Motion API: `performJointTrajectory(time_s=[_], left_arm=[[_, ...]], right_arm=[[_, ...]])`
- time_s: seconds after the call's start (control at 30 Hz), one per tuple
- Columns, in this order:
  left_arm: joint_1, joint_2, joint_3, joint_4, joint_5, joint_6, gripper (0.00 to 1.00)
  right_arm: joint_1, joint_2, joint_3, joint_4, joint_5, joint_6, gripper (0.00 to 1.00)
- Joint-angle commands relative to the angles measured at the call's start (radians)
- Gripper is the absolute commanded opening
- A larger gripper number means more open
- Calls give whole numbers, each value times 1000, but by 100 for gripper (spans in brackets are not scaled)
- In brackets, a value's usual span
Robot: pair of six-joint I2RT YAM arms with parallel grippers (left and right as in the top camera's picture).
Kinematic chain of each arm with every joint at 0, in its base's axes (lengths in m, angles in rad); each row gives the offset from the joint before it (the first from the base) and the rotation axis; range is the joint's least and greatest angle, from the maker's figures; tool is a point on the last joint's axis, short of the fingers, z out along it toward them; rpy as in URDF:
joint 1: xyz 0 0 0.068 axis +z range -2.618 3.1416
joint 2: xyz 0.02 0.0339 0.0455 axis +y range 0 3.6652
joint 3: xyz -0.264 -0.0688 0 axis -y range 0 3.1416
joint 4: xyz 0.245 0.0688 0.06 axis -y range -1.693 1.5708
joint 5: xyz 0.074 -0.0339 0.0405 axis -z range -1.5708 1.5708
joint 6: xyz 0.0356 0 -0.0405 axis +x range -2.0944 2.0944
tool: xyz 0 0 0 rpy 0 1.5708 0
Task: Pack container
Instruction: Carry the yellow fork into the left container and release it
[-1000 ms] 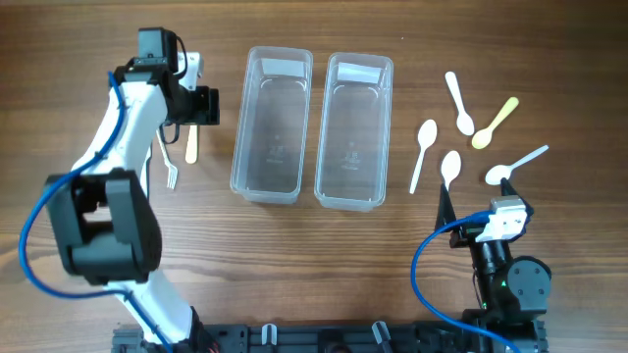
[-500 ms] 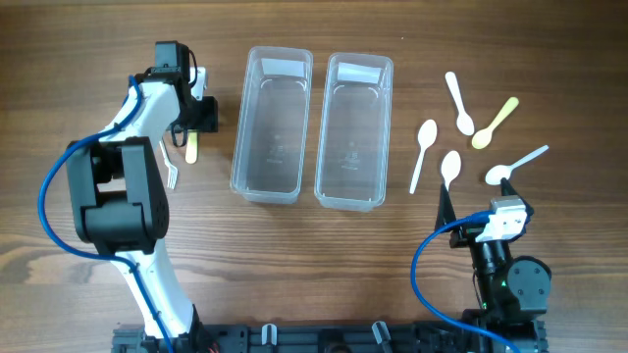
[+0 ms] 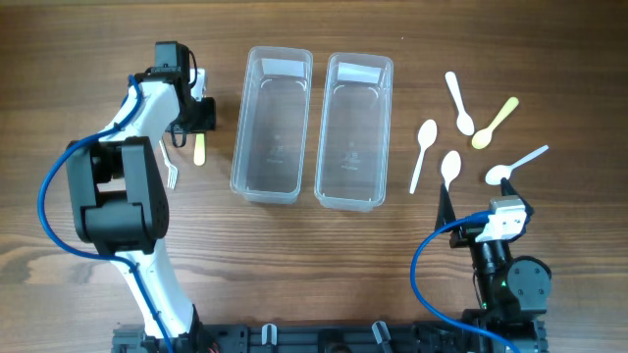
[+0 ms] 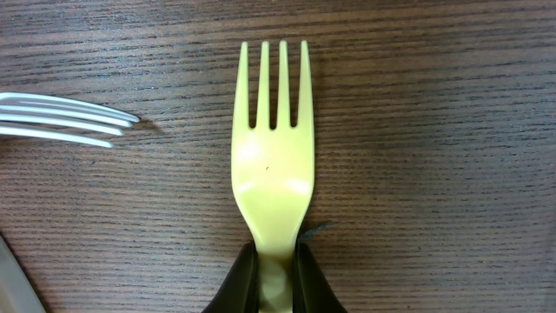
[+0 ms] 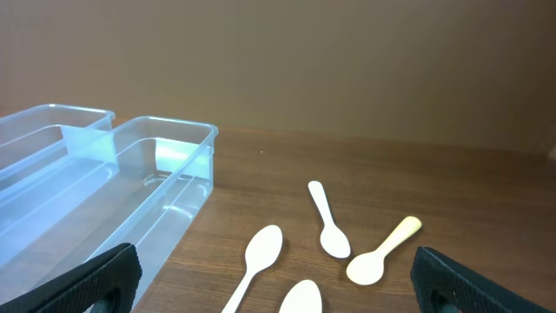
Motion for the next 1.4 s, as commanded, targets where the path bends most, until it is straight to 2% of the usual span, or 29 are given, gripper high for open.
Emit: performJointTrajectory(time_s=[0.0,0.1,0.27,0.33,0.4,0.47,0.73,1.1,1.17,1.2,1.23,1.27,1.37], left_arm=[[5,-19,21,-4,2,0,4],[5,-145,68,-15,1,-1,4],[3,-428,71,-16,15,-108,4],[3,-525,71,-32,119,-155,4],[-5,-613,71,-68,293,-161,4],[-32,-653,71,-120,356,-161,4],[-177,-567,64,-268,327,-96,4],[-255,-261,21,-204,328,-97,4],[-255,-250,21,-196,328,-97,4],[-255,-250,21,-192,328,-97,6],[-255,-250,21,-191,328,-97,34],[-255,-250,21,-191,328,-97,56],[-251,-266,25,-182,328,-97,66]], right_arm=[[-3,-6,-4,3,-12,-10,100],[-3,-6,-4,3,-12,-10,100],[-3,-6,-4,3,-11,-10,100],[-3,-6,-4,3,-12,-10,100],[-3,-6,-4,3,-12,-10,100],[-3,-6,-4,3,-12,-10,100],[-3,-6,-4,3,-11,-10,100],[-3,-6,-4,3,-12,-10,100],[-3,-6,-4,3,-12,-10,100],[-3,-6,-4,3,-12,-10,100],[-3,-6,-4,3,-12,-10,100],[-3,-6,-4,3,-12,-10,100],[-3,-6,-4,3,-11,-10,100]])
